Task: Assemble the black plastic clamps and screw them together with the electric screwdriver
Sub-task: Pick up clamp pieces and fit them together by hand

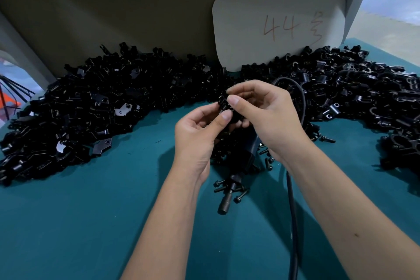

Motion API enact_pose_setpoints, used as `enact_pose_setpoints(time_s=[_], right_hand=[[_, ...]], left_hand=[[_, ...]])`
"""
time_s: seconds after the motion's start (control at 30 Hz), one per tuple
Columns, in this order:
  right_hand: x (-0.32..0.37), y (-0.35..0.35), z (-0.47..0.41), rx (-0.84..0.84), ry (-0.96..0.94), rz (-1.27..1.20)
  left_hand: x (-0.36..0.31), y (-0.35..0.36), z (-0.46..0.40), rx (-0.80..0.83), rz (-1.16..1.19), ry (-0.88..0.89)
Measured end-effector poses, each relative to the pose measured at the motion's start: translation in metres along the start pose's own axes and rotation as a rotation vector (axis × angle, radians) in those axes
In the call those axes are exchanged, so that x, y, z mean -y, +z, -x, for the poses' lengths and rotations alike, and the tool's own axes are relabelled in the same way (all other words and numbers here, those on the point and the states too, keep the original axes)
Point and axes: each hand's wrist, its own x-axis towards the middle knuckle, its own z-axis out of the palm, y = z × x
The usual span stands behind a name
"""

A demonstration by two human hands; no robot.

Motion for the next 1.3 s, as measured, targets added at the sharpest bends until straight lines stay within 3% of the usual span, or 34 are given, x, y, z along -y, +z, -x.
enact_pose_setpoints(time_s=[0.23,0.43,0.63,0.8,0.97,1.1,1.3], right_hand=[[-0.002,0.007,0.001,-0.138,0.057,-0.025],[0.002,0.009,0.006,0.001,0.043,-0.139],[0.001,0.021,0.008,-0.207,0.098,-0.089],[0.004,0.015,0.008,-0.038,0.063,-0.195],[0.001,0.019,0.007,-0.141,0.086,-0.164],[0.004,0.016,0.009,-0.068,0.065,-0.182],[0.005,0.026,0.008,-0.222,0.127,-0.141]], left_hand=[[-0.001,0.001,0.002,0.052,-0.034,-0.011],[-0.005,0.002,0.002,0.071,0.077,-0.029],[0.000,0.003,0.004,0.081,0.007,-0.029],[-0.007,0.000,0.002,0.073,0.096,-0.027],[-0.005,0.001,0.005,0.082,0.060,-0.026],[-0.006,0.001,0.003,0.071,0.064,-0.020],[-0.003,-0.001,0.004,0.079,0.018,-0.039]])
